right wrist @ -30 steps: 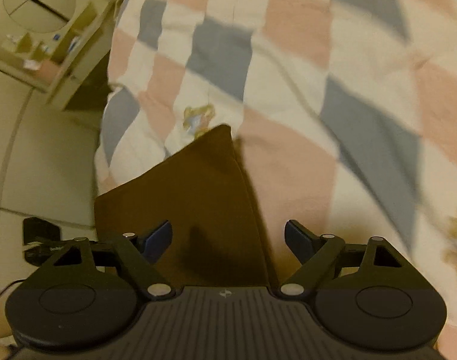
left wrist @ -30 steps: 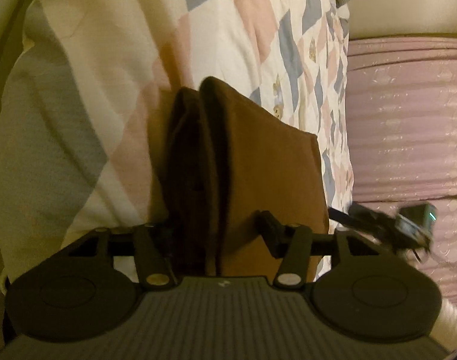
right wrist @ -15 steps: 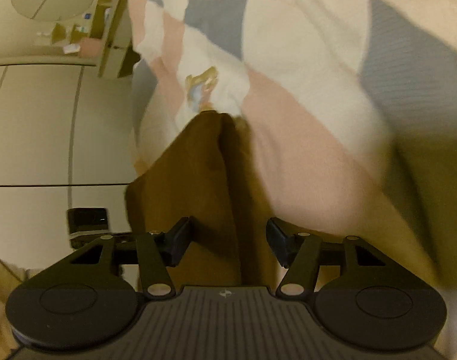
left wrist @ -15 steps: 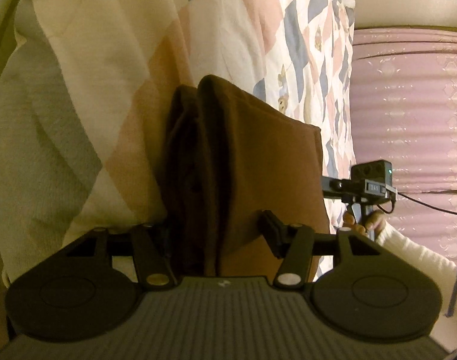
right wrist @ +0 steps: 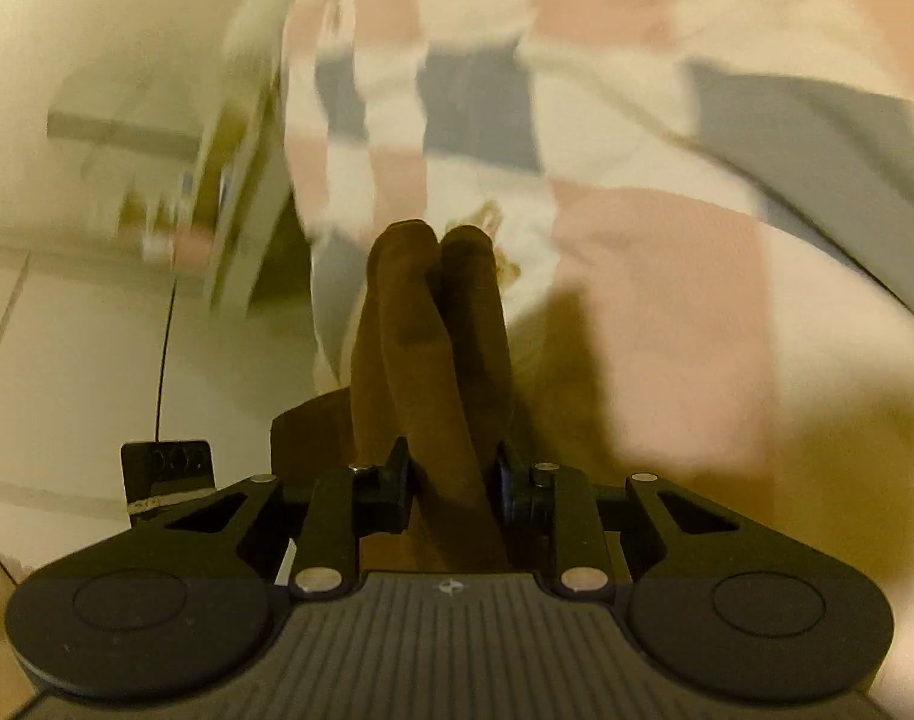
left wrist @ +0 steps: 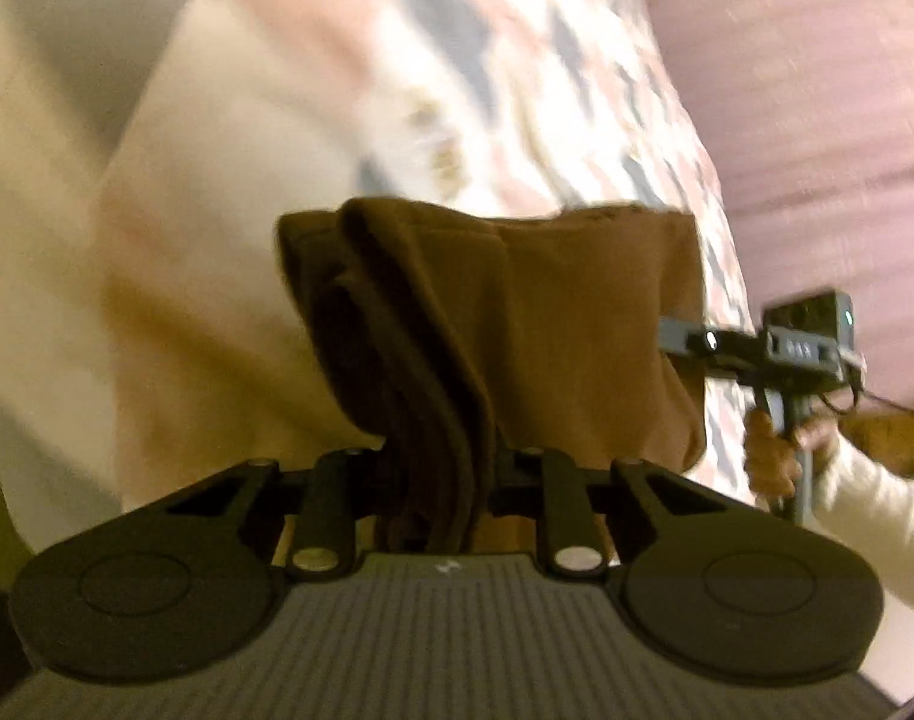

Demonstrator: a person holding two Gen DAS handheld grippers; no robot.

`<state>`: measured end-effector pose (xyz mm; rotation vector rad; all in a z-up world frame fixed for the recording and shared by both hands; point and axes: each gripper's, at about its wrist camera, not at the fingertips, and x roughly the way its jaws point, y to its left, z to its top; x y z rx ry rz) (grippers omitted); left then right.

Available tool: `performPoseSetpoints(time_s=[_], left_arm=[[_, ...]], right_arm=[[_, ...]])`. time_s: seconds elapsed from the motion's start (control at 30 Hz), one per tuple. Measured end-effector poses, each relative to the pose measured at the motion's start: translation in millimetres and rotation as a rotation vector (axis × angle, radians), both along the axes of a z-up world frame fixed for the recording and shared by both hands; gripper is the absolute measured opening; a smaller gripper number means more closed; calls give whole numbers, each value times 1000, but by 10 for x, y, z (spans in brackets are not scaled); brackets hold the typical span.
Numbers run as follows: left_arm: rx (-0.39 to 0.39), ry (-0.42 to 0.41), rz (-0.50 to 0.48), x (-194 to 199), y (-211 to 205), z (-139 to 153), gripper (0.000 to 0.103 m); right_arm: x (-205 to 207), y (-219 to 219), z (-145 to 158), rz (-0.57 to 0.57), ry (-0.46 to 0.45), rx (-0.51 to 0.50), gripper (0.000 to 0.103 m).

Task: Fold clothes
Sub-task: 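Grasp the folded shirt edge with the left gripper while the right gripper grasps beside it, then lift the folded shirt with both grippers and carry it toward the clothes stack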

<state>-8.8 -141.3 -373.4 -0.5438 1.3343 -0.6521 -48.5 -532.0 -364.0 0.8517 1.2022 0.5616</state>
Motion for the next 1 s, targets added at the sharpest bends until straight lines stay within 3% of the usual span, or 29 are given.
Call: performPoseSetpoints(time_s=[0.23, 0.37, 0.6, 0.8, 1.0], left_arm=[[33, -227, -298, 259, -713, 869, 18], [2, -330, -495, -15, -1305, 1323, 17], [-136, -399, -858, -1092, -2475, 1817, 17], [-258, -377, -1155, -2289, -3477, 1909, 17], [-362, -380, -1448, -3570, -4523, 2011, 17]], right_arm=[[-1643, -289, 634, -466, -91, 44, 26], [-2798, -279, 960, -795, -171, 76, 26], [-4585, -138, 1488, -1263, -238, -19, 26], [-5935, 110, 1752, -1637, -255, -86, 26], [-6957, 324, 1807, -2018, -286, -58, 26]])
